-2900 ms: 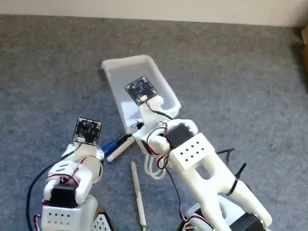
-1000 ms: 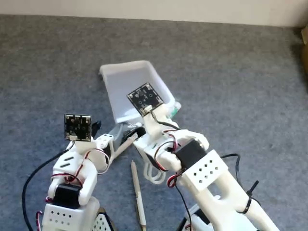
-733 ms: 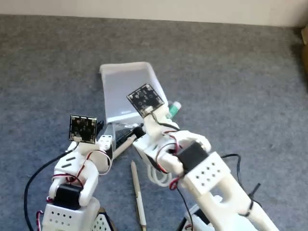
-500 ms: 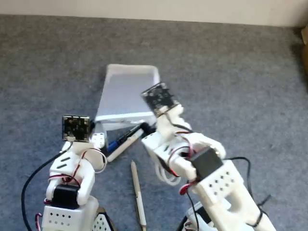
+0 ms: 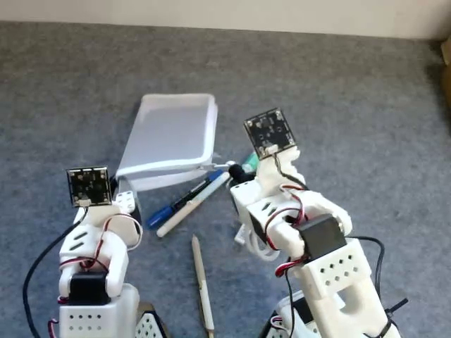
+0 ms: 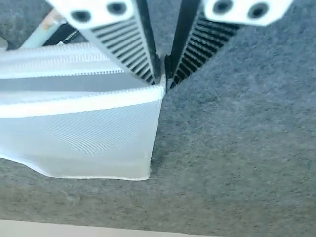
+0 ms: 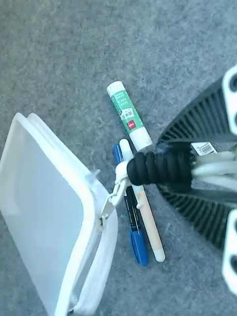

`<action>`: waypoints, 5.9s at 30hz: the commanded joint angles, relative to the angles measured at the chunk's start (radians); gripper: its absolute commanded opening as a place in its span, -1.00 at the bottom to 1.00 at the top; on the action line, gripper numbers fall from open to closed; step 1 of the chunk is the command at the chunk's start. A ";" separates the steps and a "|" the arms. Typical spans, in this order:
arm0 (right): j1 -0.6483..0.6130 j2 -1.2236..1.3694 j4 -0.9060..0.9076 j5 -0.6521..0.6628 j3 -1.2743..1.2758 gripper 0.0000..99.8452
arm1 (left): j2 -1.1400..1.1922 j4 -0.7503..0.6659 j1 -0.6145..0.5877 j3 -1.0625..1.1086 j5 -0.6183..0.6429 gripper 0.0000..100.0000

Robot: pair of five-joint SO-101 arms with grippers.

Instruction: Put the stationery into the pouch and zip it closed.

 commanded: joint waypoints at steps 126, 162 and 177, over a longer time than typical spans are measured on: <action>-0.575 0.088 0.214 -0.270 0.182 -0.44 | 0.363 0.390 -0.044 -0.576 -0.091 -0.99; -0.199 0.091 0.076 -0.368 0.262 -0.45 | 0.529 0.393 -0.047 -0.664 -0.087 -0.99; -0.022 0.104 -0.065 -0.519 0.262 -0.45 | 0.529 0.385 -0.048 -0.641 -0.086 -0.99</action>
